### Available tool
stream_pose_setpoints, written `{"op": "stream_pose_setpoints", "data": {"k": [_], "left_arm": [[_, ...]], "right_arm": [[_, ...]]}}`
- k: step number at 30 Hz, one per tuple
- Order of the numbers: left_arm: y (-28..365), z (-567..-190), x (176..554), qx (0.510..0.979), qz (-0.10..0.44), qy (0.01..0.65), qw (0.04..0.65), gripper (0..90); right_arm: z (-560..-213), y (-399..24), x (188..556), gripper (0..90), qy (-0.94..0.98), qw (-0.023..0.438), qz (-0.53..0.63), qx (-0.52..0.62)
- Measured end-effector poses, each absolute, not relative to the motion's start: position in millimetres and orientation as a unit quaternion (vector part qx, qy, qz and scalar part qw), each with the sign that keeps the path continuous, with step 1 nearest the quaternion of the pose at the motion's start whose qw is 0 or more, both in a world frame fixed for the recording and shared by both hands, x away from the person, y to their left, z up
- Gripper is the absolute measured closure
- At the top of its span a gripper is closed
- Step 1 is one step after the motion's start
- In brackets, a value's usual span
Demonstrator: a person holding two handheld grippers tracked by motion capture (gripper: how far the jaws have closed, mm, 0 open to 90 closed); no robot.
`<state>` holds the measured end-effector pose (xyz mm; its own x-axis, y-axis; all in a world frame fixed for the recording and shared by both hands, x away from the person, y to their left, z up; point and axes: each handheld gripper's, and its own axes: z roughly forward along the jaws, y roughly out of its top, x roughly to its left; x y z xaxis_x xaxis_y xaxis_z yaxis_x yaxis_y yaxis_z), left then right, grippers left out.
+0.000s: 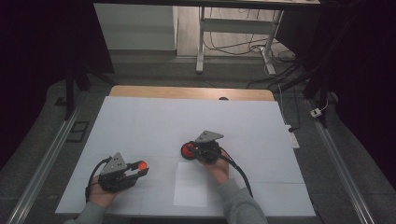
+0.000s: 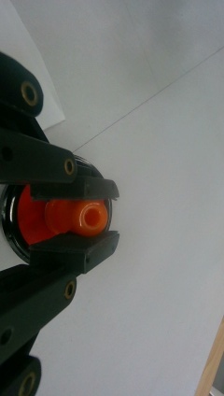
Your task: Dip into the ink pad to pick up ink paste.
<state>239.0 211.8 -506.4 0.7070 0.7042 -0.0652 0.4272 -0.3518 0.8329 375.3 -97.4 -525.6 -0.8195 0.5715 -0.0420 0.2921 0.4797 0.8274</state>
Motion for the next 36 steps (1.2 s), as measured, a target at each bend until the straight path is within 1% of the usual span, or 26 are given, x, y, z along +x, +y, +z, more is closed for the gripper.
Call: {"op": "stream_pose_setpoints", "data": {"k": [21,25,27,31,36], "left_arm": [[215,-504,239,0.803,0.159,0.355,0.452,65.2],[214,-504,239,0.803,0.159,0.355,0.452,65.2],[215,-503,239,0.802,0.158,0.355,0.454,65.2],[217,-504,240,0.800,0.158,0.358,0.456,65.2],[217,-504,239,0.800,0.159,0.358,0.455,65.1]], "right_arm": [[-526,-95,374,72.8,0.847,0.164,0.438,0.252],[-524,-95,376,72.5,0.848,0.158,0.437,0.253],[-524,-98,379,72.4,0.846,0.145,0.442,0.259],[-512,-106,378,72.3,0.823,0.143,0.480,0.267],[-499,-110,375,72.3,0.818,0.147,0.492,0.261]]}}
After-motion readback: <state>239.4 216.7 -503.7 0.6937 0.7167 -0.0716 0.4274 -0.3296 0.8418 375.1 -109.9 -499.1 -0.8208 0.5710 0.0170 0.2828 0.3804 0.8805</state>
